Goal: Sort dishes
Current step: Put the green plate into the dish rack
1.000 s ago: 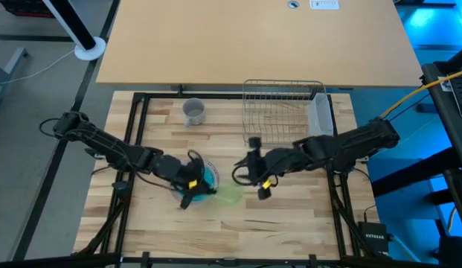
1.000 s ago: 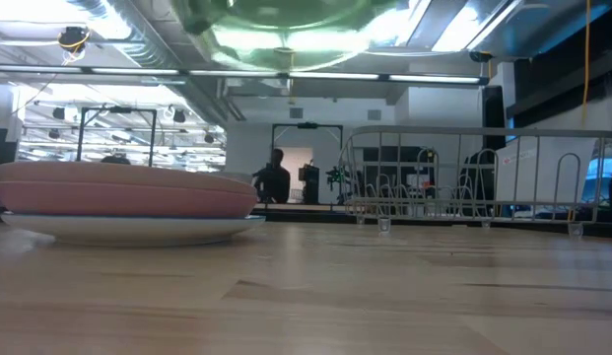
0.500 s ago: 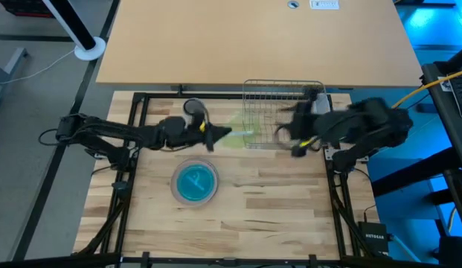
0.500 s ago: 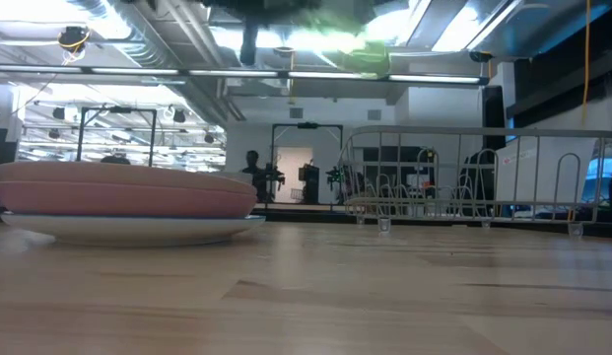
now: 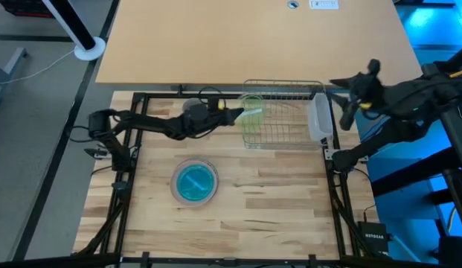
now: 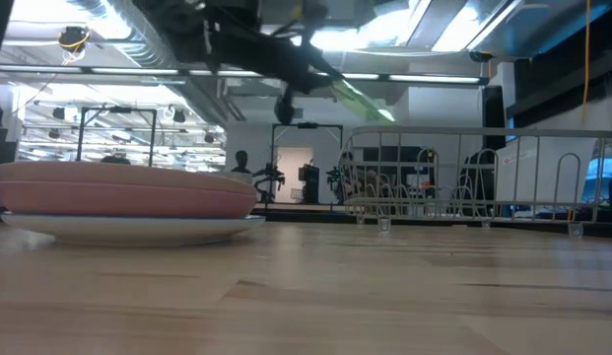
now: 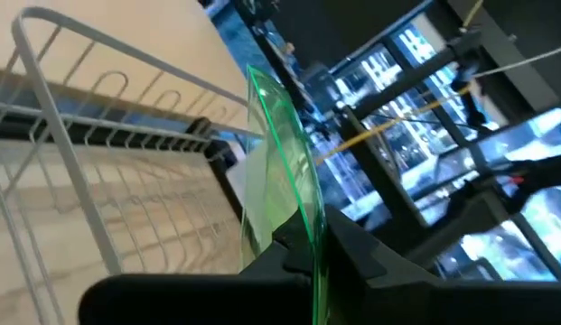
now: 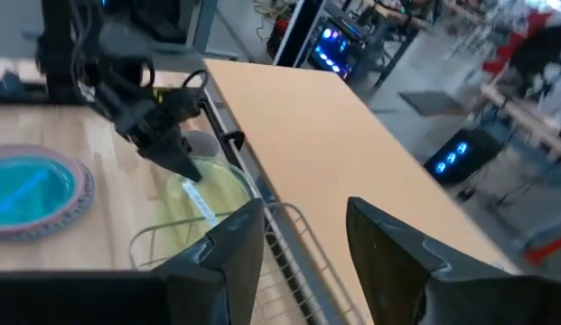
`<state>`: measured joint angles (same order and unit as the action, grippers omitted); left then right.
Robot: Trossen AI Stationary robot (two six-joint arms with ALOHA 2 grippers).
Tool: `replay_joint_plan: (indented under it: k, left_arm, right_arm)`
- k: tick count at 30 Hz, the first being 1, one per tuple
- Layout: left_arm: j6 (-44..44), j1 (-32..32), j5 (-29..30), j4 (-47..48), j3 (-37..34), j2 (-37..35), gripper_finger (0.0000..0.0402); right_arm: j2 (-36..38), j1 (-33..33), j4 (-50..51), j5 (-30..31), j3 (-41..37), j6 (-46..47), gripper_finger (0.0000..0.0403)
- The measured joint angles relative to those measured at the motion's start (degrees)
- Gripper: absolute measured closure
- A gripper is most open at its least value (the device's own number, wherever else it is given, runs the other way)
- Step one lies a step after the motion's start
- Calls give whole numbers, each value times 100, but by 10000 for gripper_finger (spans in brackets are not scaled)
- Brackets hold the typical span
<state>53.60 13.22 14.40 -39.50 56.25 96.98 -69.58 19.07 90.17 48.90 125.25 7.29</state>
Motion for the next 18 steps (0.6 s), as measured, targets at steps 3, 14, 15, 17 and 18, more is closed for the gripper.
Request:
replay_joint_plan:
  k: [3, 14, 15, 17, 18]
  left_arm:
    - [2, 62, 103, 171, 376, 288, 401]
    - [-86, 19, 1164, 2263, 1230, 362, 401]
    - [-32, 15, 1169, 2257, 1257, 353, 401]
    - [63, 14, 1169, 2268, 1288, 353, 401]
    - [122, 16, 1173, 2276, 1295, 353, 401]
  right_arm:
    - [236, 0, -10, -2, -136, 305, 239]
    - [1045, 0, -13, -51, -1732, 833, 239]
    - [1102, 0, -12, -55, -1935, 911, 239]
    - [1214, 0, -10, -56, -2340, 1072, 239]
    - [1265, 0, -14, -53, -2532, 1137, 239]
